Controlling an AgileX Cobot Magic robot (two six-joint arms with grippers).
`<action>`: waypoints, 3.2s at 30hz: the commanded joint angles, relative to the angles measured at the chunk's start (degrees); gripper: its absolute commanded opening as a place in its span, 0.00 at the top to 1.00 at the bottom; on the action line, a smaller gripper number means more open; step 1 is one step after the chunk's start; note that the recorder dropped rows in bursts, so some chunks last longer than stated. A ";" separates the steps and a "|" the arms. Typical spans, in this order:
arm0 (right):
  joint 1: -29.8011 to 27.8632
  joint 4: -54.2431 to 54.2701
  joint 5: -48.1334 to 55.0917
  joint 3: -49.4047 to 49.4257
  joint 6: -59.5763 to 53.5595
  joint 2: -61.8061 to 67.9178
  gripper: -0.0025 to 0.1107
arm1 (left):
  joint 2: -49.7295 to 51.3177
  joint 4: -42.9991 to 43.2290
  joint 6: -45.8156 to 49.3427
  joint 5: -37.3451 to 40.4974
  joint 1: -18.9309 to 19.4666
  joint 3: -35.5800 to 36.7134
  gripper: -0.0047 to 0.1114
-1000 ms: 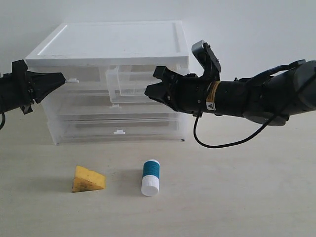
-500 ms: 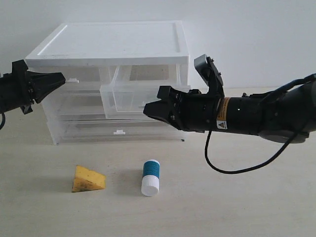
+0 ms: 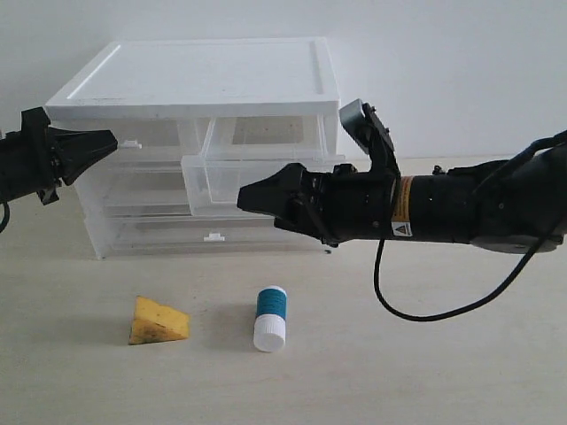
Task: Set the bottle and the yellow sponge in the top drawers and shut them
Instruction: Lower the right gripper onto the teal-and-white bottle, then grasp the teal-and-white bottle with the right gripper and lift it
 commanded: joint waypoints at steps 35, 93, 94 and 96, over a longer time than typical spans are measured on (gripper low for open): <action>21.18 -34.25 48.69 -3.86 23.42 4.30 0.39 | -0.13 -0.46 -0.23 0.56 -0.25 -0.66 0.93; 21.18 -37.82 22.65 -4.85 -4.50 0.85 0.98 | -0.13 -0.14 0.66 0.56 -0.25 -0.66 0.93; 21.18 -37.82 21.71 -4.85 -5.10 -2.35 0.98 | -0.13 -0.14 0.66 0.56 -0.25 -0.66 0.93; 21.18 -37.82 19.26 -4.85 -6.58 -7.55 0.98 | -0.13 -0.14 0.66 0.56 -0.25 -0.66 0.93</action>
